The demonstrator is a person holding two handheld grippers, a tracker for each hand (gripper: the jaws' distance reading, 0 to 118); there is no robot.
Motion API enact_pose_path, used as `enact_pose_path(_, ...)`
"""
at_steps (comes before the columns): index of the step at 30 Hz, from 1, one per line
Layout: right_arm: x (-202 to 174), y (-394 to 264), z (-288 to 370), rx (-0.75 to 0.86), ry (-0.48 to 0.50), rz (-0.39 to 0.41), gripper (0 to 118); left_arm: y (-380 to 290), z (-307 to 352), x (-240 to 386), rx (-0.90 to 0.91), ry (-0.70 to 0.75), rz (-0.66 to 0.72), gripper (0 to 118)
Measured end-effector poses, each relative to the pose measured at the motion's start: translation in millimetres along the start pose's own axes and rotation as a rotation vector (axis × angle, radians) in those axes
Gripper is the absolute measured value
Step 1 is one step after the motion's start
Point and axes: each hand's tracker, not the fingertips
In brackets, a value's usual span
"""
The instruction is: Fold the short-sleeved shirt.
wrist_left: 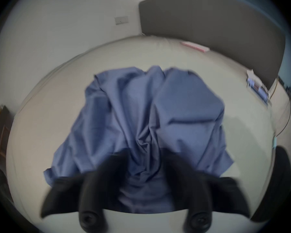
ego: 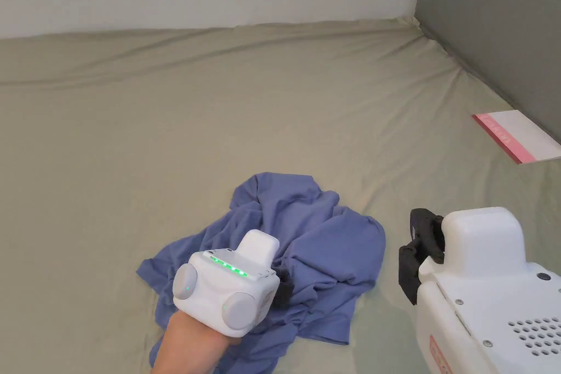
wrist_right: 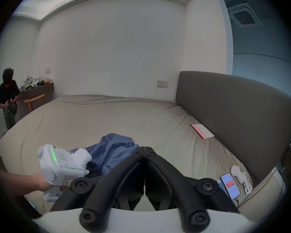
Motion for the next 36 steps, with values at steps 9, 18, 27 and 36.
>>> enact_pose_path(9, -35, 48, 38, 0.127, 0.046, 0.07, 1, 23, 210, -48, 0.487, 0.211, 0.172, 117)
enact_pose_path(18, -90, 85, 80, 0.262, 0.123, 0.15, 1, -6, 340, -31, 0.756, 0.54, 0.152, 25)
enact_pose_path(27, -123, 83, 92, 0.289, 0.17, 0.195, 1, -24, 356, -26, 0.775, 0.6, 0.185, 0)
enact_pose_path(36, -124, 81, 79, 0.273, 0.172, 0.18, 1, -23, 349, -39, 0.732, 0.569, 0.202, 0)
